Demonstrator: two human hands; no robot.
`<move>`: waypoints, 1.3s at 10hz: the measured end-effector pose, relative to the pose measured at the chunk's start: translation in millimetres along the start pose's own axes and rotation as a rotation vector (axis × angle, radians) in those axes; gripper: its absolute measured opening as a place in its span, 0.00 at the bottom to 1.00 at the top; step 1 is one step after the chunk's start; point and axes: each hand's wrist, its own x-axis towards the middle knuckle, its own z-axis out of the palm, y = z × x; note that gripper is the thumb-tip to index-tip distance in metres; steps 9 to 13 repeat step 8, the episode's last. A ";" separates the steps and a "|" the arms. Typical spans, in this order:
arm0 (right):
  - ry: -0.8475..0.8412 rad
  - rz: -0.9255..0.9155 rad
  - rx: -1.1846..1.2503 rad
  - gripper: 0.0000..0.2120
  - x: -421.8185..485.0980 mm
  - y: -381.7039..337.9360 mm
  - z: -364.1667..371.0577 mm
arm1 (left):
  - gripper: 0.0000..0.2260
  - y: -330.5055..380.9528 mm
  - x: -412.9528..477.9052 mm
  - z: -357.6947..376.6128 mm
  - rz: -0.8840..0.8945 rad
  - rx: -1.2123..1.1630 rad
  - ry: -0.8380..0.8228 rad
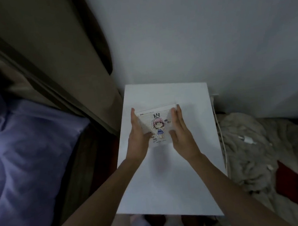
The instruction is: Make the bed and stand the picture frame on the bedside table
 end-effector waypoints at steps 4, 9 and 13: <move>-0.094 0.018 -0.022 0.43 -23.5 18.0 10.9 | 0.39 -29.3 -17.5 0.2 0.008 0.131 0.014; -0.128 -0.008 -0.115 0.42 -38.5 8.6 -12.2 | 0.46 -23.6 -41.6 -15.0 0.045 0.261 -0.122; -0.128 -0.008 -0.115 0.42 -38.5 8.6 -12.2 | 0.46 -23.6 -41.6 -15.0 0.045 0.261 -0.122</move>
